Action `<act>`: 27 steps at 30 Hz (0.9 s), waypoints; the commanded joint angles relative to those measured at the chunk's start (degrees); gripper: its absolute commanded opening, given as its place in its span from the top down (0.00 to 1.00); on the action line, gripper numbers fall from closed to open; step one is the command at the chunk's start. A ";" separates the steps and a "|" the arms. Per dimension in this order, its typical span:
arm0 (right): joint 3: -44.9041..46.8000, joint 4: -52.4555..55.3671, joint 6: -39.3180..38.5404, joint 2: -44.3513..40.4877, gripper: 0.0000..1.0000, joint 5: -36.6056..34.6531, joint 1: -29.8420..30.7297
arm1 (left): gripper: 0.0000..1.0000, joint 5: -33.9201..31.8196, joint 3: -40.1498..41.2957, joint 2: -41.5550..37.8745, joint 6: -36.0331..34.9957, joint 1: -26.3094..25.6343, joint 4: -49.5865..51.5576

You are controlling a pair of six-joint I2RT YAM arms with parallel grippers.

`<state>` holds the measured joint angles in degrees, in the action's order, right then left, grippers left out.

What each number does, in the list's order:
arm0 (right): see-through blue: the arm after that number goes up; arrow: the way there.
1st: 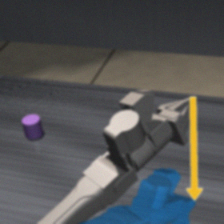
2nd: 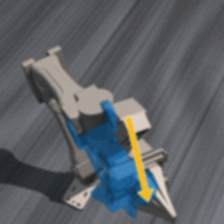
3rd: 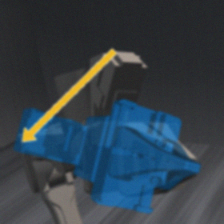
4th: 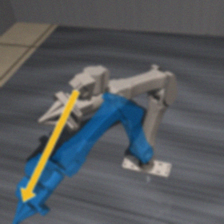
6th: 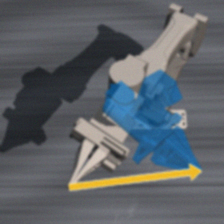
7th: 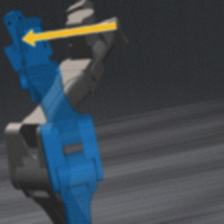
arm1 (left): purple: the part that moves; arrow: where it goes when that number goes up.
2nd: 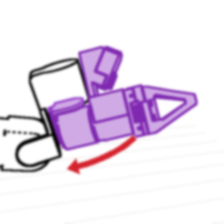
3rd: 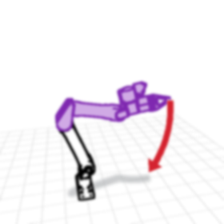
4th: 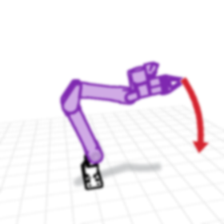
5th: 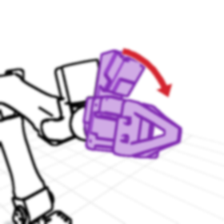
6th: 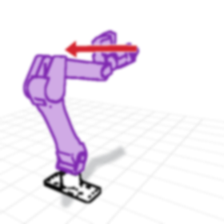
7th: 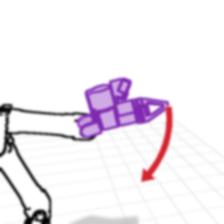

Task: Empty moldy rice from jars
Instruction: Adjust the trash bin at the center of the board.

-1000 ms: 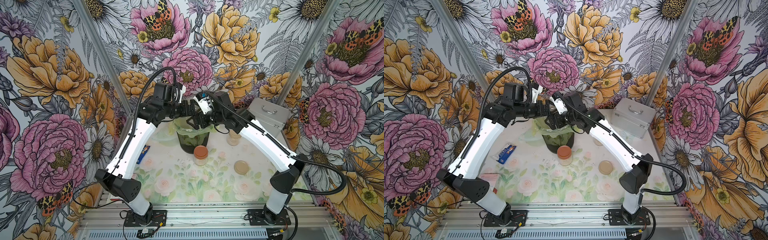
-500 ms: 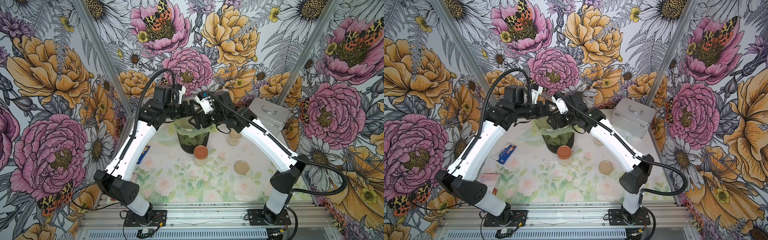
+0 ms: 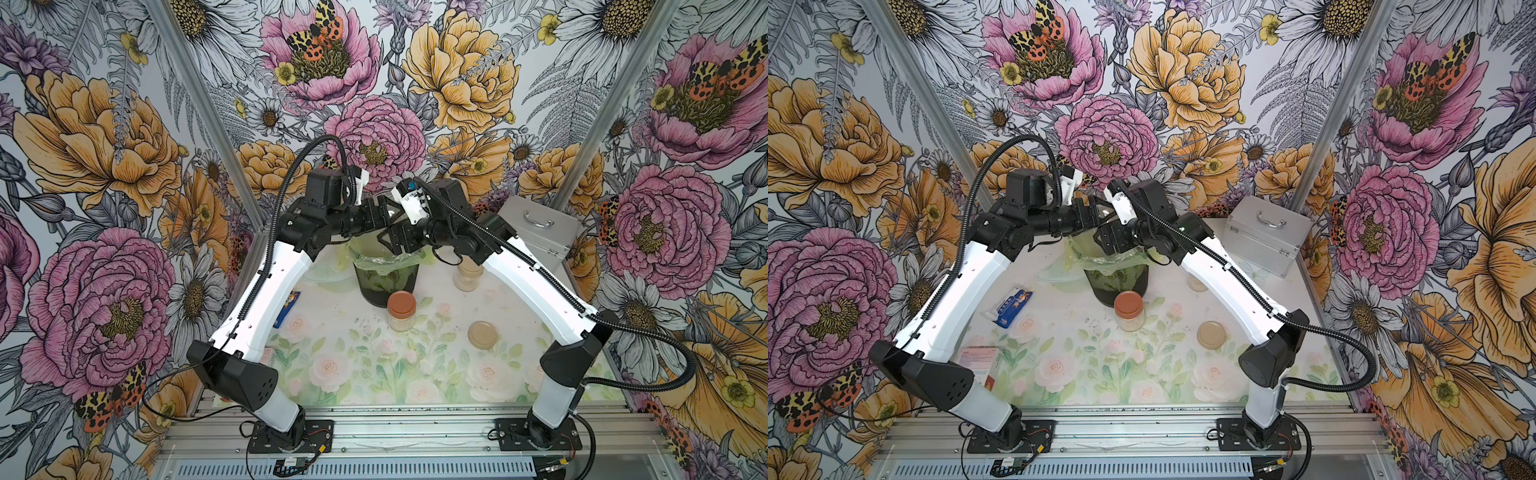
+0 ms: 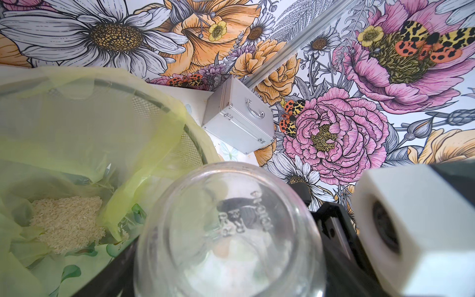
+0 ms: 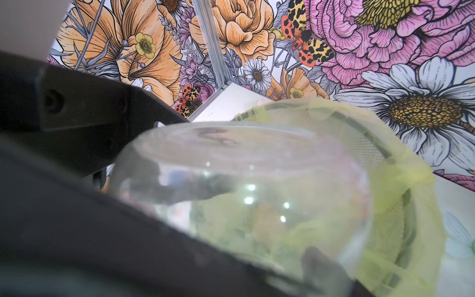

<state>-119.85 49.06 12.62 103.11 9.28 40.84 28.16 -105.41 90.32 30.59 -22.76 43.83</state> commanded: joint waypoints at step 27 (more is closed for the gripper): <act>-3.25 -12.74 -0.72 -3.62 0.01 -1.87 -0.12 | 1.00 9.07 4.18 -0.97 16.75 4.46 -3.36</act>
<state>-121.38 43.46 11.22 102.76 8.97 40.88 33.91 -103.35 90.61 45.12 -18.63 43.13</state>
